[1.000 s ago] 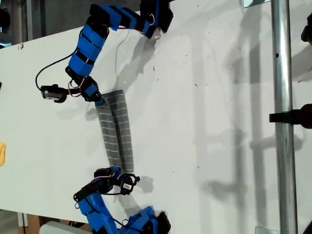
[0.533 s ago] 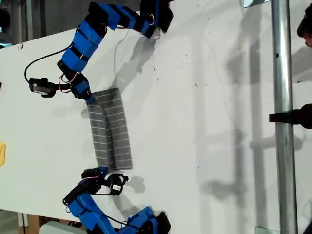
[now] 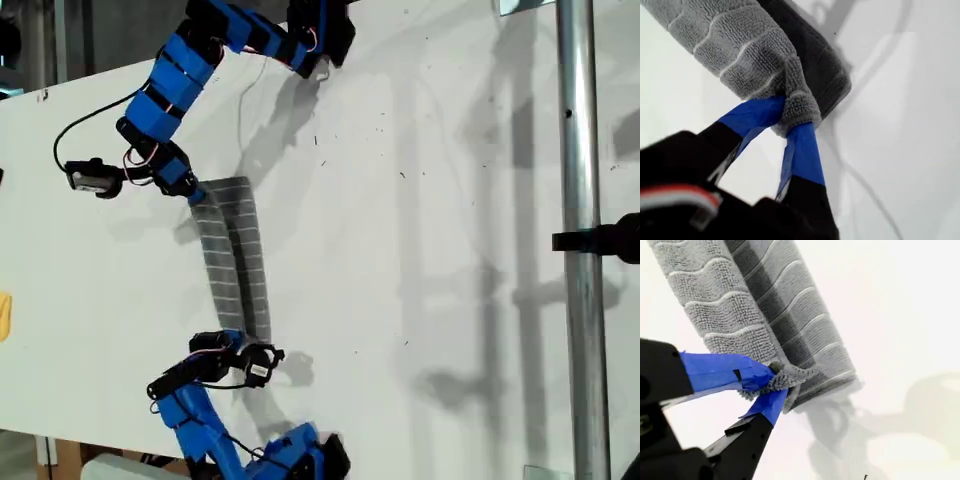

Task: Grasp corners of a towel and fold twice.

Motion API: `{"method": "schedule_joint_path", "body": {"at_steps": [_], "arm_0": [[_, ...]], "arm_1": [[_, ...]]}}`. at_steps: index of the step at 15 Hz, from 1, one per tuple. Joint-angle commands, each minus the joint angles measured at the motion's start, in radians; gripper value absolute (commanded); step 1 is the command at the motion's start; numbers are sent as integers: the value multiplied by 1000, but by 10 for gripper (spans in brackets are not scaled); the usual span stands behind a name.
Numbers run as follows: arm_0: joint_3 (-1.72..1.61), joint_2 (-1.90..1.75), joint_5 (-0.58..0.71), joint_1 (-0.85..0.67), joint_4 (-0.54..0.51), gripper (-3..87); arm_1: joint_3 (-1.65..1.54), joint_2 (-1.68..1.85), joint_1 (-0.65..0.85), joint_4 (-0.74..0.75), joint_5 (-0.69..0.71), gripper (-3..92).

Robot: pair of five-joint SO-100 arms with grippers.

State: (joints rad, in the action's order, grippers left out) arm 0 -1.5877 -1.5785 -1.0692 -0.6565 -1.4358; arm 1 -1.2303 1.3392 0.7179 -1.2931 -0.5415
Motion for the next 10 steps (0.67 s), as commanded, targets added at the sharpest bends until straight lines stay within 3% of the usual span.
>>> {"method": "schedule_joint_path", "body": {"at_steps": [1, 6, 10], "arm_0": [[-14, -25, -60, 77, 17, -27], [-123, -23, -75, 61, 81, -27], [-149, 5, -69, 46, 117, -17]], "arm_1": [[-26, 121, -37, -37, -21, -2], [-84, 69, -97, -25, -78, -2], [-189, -31, -101, 69, -101, -2]]}}
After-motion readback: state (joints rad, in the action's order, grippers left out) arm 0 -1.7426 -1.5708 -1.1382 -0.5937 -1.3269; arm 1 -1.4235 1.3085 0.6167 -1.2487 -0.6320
